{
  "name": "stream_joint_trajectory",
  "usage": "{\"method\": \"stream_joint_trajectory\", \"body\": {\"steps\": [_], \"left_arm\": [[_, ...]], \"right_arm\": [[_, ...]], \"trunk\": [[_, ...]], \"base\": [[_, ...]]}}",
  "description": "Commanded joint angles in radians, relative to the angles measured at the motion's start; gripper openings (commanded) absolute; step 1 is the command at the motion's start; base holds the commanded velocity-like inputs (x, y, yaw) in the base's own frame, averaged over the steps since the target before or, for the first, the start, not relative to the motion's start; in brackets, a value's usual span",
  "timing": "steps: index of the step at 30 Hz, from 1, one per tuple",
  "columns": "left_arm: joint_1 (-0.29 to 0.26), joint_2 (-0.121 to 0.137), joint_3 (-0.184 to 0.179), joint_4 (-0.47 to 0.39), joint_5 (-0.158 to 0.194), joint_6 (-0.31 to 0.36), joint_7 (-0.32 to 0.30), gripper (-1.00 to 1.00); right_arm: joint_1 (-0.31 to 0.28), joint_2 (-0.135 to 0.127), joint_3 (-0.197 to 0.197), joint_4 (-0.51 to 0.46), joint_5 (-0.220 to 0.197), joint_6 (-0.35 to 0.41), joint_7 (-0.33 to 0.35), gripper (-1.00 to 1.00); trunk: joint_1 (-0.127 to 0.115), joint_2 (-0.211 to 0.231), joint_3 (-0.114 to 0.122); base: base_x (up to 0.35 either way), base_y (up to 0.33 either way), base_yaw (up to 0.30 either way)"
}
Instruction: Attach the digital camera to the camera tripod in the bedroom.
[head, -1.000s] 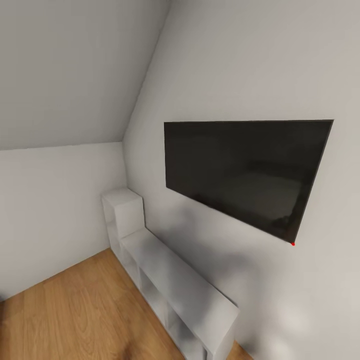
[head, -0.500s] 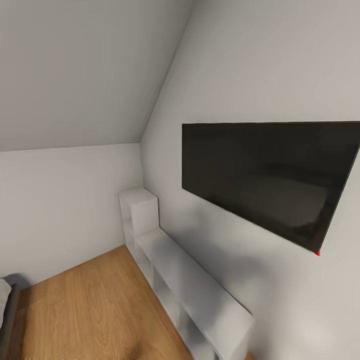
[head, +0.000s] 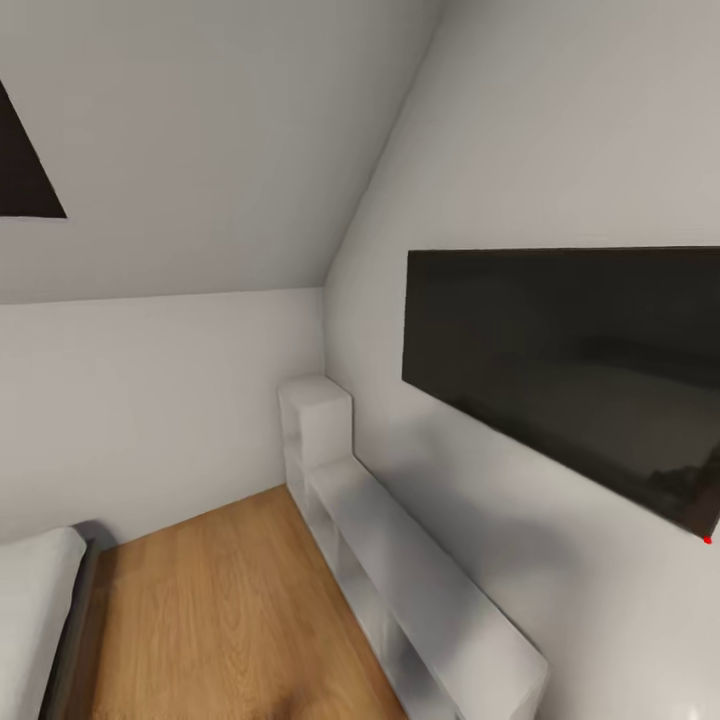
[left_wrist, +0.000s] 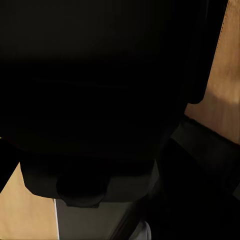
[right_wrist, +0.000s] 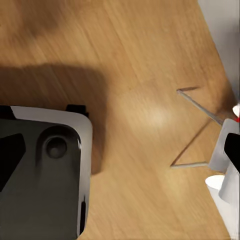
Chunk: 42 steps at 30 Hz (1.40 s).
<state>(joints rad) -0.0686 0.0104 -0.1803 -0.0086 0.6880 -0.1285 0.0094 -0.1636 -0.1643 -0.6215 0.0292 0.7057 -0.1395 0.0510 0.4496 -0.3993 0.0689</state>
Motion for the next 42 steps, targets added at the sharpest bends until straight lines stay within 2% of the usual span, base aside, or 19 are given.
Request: {"method": "stream_joint_trajectory", "body": {"steps": [1, 42], "left_arm": [[0.000, 0.000, -0.008, 0.000, 0.005, -0.002, 0.000, -1.00], [0.000, 0.000, -0.010, -0.001, 0.003, -0.002, 0.000, -1.00]], "right_arm": [[-0.001, -0.001, -0.008, 0.003, 0.006, -0.005, 0.002, 1.00], [-0.001, 0.002, -0.006, 0.005, 0.009, -0.005, 0.004, 1.00]], "trunk": [[0.000, -0.001, 0.000], [0.000, -0.001, 0.025]], "base": [[0.000, 0.000, 0.265], [0.000, 0.000, 0.265]]}}
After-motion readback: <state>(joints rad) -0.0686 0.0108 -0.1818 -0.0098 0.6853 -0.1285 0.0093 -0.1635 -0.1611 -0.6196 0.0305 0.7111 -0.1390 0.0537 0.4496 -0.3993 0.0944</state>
